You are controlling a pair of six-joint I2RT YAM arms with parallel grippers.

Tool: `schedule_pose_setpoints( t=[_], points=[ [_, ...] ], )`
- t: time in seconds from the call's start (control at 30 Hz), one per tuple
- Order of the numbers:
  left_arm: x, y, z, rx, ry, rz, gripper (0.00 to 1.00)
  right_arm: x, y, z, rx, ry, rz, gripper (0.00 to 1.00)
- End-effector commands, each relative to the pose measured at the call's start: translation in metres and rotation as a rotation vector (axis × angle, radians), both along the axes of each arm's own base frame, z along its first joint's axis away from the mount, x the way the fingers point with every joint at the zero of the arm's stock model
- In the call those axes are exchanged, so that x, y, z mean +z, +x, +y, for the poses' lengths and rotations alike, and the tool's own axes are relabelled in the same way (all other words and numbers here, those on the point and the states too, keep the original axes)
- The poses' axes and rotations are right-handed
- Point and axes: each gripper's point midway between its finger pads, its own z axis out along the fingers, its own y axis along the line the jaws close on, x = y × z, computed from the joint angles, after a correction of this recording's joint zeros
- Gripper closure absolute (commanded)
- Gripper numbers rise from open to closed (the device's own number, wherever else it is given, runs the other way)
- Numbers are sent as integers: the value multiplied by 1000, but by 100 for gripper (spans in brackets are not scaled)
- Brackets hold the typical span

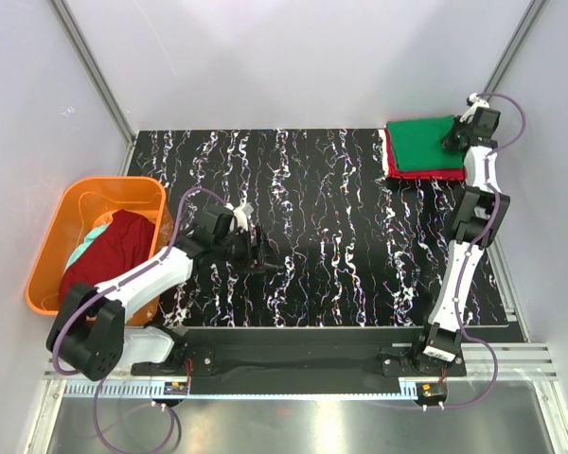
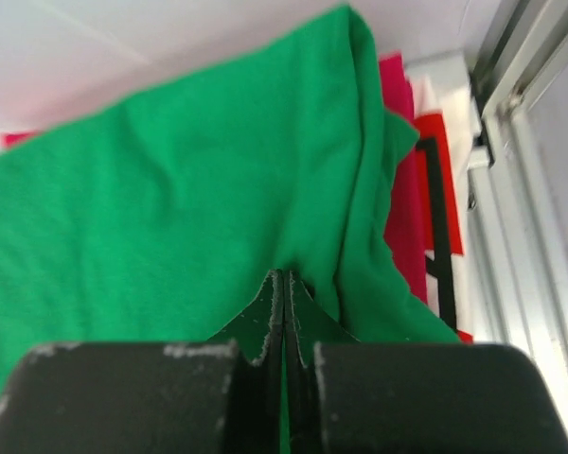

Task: Fold and stack the t-shirts
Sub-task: Neatly place the folded tshirt to the corner

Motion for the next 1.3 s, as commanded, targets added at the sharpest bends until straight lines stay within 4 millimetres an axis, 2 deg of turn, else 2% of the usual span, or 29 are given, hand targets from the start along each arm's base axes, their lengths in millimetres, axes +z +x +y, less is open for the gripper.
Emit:
schedule_pose_setpoints(
  t=[0.0, 0.27, 0.4, 0.8, 0.93, 1.03, 1.13, 1.17, 1.27],
  points=[
    [14, 9, -8, -23, -38, -35, 24, 23, 13, -9, -15, 0, -88, 100],
    [10, 11, -9, -31, -25, -24, 24, 4, 6, -45, -99, -45, -64, 100],
    [9, 12, -10, -32, -24, -19, 24, 1, 2, -54, -111, -38, -61, 100],
    [5, 11, -11, -36, -25, -10, 24, 12, -4, -77, -144, -69, -77, 100],
    [7, 9, -11, -38, -35, -11, 24, 11, -15, -85, -198, -86, -11, 100],
    [9, 6, -10, -36, -40, -16, 24, 34, -21, -77, -194, -67, -28, 100],
    [13, 4, -9, -28, -54, -26, 24, 67, -31, -64, -202, -64, -49, 100],
    [15, 2, -8, -29, -63, -29, 24, 81, -35, -53, -196, -64, -54, 100],
    [21, -1, -8, -25, -81, -40, 24, 101, -44, -39, -195, -45, -69, 100]
  ],
)
